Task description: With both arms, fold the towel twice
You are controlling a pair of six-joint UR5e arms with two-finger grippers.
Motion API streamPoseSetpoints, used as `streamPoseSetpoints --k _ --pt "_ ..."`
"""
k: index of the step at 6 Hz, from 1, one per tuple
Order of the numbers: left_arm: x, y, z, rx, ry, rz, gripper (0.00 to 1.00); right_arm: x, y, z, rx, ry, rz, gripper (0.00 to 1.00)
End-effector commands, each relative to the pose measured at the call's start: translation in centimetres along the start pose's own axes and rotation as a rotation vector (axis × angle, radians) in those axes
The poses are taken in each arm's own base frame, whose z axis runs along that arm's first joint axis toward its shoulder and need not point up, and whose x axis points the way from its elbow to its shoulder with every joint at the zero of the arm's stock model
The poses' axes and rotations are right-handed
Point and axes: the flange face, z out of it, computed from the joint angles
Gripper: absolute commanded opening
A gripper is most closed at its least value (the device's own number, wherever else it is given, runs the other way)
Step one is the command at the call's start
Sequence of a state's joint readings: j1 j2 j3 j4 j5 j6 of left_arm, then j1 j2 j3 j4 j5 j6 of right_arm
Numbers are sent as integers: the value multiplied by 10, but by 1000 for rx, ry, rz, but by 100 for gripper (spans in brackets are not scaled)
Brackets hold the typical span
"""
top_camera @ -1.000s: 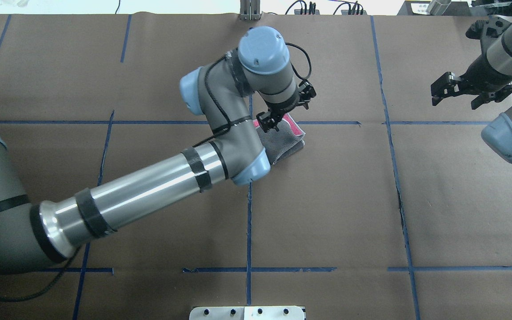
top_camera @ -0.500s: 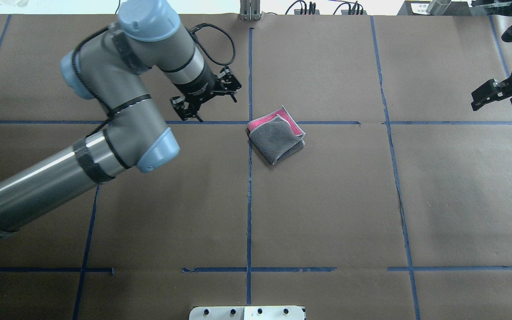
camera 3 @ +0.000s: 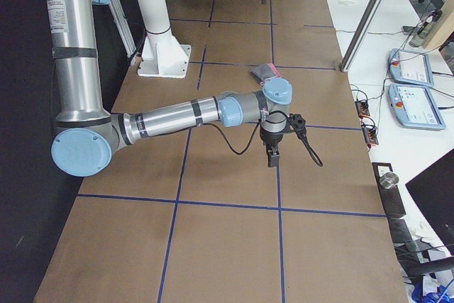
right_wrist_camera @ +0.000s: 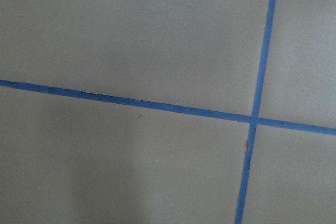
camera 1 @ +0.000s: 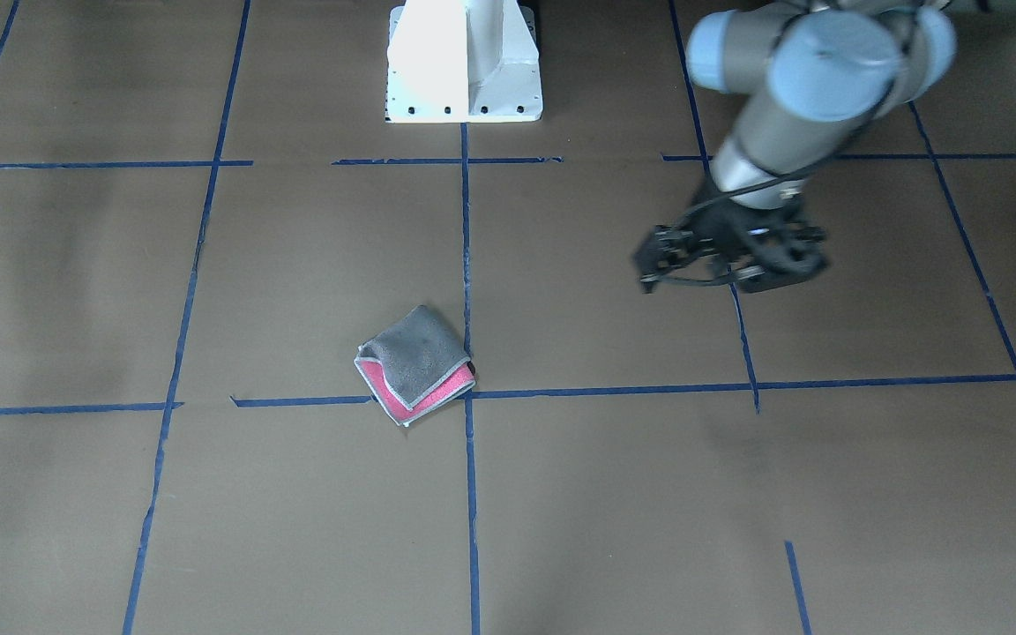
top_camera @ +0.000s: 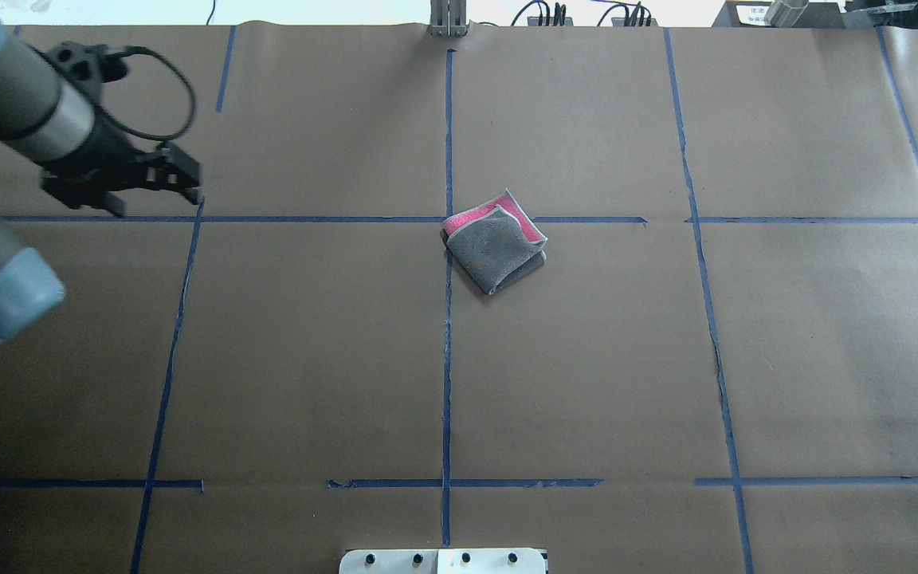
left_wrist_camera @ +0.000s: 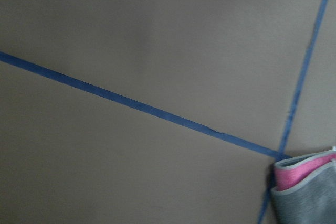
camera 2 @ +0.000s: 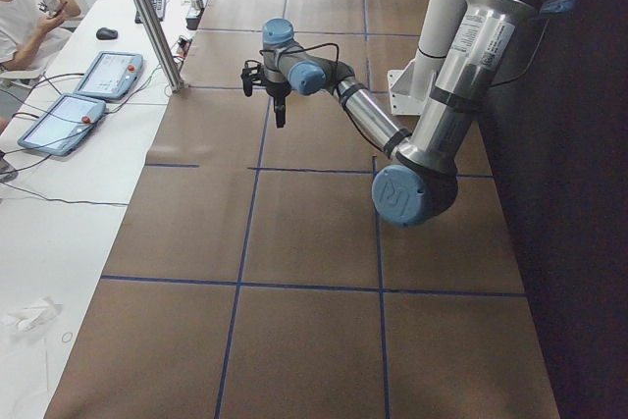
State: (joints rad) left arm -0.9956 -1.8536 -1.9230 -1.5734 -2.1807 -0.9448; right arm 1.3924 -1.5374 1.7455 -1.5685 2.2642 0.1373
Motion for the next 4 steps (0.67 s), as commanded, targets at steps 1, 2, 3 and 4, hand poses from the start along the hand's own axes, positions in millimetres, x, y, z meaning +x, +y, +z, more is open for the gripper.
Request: streamPoseSetpoints --k 1,2,3,4 --pt "-190 -27 -25 -56 -21 124 100 93 36 -10 12 -121 79 100" --pt "-287 -49 -23 -77 -23 145 100 107 63 -4 3 -125 120 100" --pt "-371 -60 -35 -70 -37 184 100 111 73 2 -9 -126 131 100" --pt "-419 -61 -33 -82 -43 219 100 112 76 4 -15 -136 145 100"
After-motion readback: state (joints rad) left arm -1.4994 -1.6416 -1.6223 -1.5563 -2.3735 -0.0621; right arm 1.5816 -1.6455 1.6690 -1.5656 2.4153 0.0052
